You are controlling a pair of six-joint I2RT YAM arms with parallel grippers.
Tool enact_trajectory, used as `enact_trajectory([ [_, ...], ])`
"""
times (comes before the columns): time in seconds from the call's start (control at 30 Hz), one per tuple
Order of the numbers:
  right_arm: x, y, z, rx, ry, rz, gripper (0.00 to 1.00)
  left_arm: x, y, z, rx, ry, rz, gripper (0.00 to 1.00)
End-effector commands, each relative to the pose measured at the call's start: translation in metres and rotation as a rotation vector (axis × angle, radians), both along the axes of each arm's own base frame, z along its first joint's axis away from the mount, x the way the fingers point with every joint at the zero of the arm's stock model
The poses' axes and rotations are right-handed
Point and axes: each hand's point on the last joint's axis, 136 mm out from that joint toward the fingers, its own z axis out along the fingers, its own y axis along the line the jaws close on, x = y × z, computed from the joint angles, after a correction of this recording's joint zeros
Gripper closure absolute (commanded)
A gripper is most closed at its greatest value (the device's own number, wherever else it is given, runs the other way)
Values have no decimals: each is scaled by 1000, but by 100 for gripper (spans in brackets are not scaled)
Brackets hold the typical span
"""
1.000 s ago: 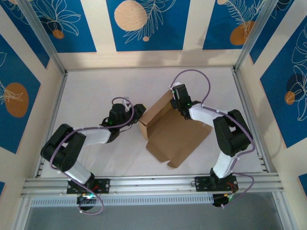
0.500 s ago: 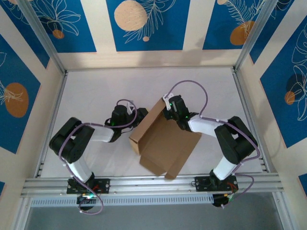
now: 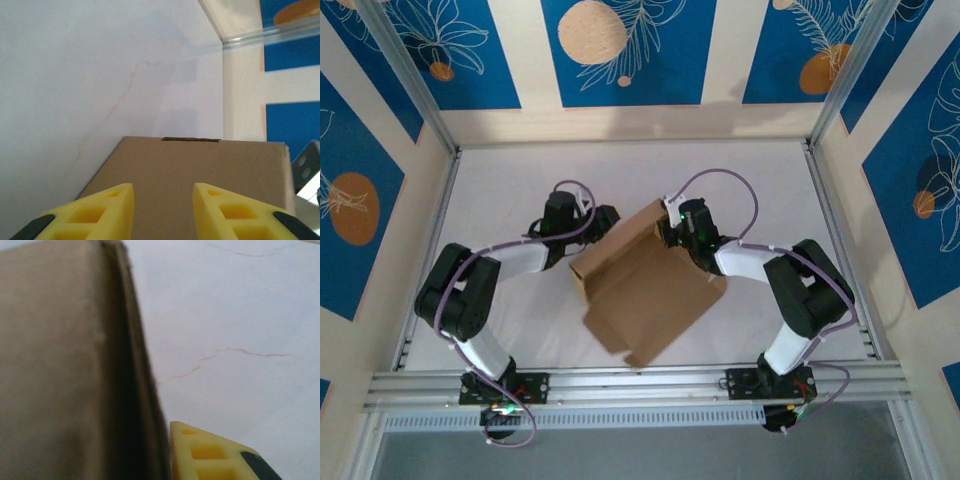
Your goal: Fold the paper box
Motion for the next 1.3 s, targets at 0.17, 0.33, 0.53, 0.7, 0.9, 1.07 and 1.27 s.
enact_trajectory([
  [0.17, 27, 14, 12, 25, -58, 6, 75, 42, -13, 21, 75, -94, -124, 62],
  [0.33, 8, 26, 7, 31, -68, 141, 56, 56, -15, 12, 31, -84, -177, 63],
  [0.53, -5, 24, 0, -8, -62, 264, 53, 62, -9, 9, 50, -94, -205, 64],
  [0.7, -4, 17, 0, -26, -70, 294, 57, 65, -10, 8, 62, -99, -215, 65],
  [0.9, 9, 16, -5, -72, -75, 235, 69, 62, -12, 5, 31, -85, -210, 67],
  [1.07, 20, 18, -13, -164, -85, 165, 81, 56, -25, -3, -41, -53, -206, 68],
  [1.27, 30, 22, -13, -198, -99, 103, 90, 47, -49, -18, -136, -3, -223, 70],
])
